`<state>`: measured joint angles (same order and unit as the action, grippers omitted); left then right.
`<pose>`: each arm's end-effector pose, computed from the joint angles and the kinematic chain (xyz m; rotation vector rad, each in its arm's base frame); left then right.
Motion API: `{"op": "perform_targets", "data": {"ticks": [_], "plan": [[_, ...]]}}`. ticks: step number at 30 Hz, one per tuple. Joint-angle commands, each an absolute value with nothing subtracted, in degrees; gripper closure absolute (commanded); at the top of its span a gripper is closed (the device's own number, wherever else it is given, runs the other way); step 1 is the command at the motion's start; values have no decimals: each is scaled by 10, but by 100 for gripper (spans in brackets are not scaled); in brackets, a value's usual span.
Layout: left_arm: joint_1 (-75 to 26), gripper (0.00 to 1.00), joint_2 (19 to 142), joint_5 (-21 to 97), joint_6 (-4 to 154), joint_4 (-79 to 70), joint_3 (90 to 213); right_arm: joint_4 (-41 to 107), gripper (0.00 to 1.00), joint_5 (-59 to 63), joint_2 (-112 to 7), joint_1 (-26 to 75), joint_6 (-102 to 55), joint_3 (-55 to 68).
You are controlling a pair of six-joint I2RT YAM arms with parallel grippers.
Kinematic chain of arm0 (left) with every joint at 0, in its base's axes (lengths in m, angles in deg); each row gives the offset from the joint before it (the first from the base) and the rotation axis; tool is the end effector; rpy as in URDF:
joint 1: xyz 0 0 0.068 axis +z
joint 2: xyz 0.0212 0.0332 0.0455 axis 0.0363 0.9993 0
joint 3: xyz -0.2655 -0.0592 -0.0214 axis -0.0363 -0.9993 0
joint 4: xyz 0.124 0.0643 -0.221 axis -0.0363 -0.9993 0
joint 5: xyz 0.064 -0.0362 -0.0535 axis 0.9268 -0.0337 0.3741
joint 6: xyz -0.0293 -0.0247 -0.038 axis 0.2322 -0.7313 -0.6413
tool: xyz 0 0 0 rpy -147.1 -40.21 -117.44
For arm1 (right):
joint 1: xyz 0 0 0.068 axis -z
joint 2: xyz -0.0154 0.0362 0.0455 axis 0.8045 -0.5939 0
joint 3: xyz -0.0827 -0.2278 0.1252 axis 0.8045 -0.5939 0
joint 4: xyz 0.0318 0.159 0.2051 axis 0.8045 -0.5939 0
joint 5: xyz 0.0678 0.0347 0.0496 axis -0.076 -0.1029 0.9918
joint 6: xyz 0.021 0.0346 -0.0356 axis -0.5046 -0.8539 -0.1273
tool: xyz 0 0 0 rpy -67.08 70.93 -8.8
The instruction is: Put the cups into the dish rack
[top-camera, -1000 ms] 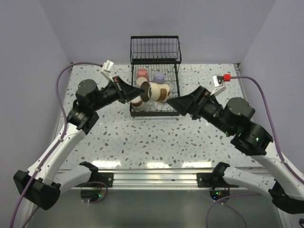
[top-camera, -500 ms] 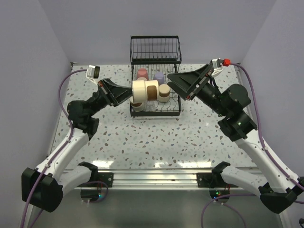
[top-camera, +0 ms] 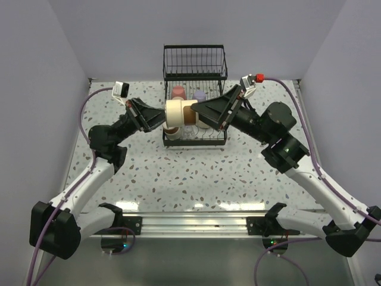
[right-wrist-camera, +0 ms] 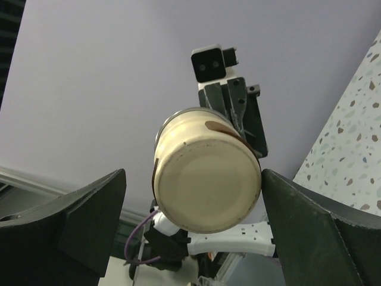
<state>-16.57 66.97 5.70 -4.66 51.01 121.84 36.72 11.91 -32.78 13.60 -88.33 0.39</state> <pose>0.2085 -0.0948 0.3816 0.0191 1.3316 -2.0025 0.1707 0.1573 0.4610 0.1402 1.6384 1.7799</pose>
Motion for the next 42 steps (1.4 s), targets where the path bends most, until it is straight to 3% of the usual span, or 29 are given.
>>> {"op": "perform_targets", "data": {"ticks": [1, 16, 20, 27, 33, 35, 36, 37, 39, 40, 42], "plan": [[-162, 100, 672, 54, -50, 541, 1232, 379, 2, 130, -339, 114, -859, 42], [-163, 100, 633, 75, -28, 492, 1199, 382, 2, 141, -359, 94, -849, 56], [-162, 100, 618, 75, -11, 455, 1198, 389, 17, 152, -363, 94, -849, 55], [-162, 100, 598, 77, 23, 397, 1199, 384, 67, 166, -372, 94, -841, 63], [-163, 100, 588, 79, 50, 343, 1207, 351, 89, 163, -369, 89, -814, 71], [-162, 88, 583, 83, 60, 326, 1207, 341, 99, 157, -363, 89, -804, 74], [-162, 81, 580, 87, 66, 318, 1210, 328, 100, 156, -362, 89, -798, 76], [-162, 66, 577, 89, 71, 299, 1212, 314, 100, 150, -359, 90, -792, 79], [-162, 53, 570, 92, 89, 280, 1217, 289, 100, 145, -354, 89, -773, 88], [-162, 39, 569, 91, 95, 259, 1220, 282, 100, 143, -351, 89, -768, 90], [-162, 30, 562, 91, 119, 234, 1229, 262, 100, 134, -344, 90, -755, 93]]}}
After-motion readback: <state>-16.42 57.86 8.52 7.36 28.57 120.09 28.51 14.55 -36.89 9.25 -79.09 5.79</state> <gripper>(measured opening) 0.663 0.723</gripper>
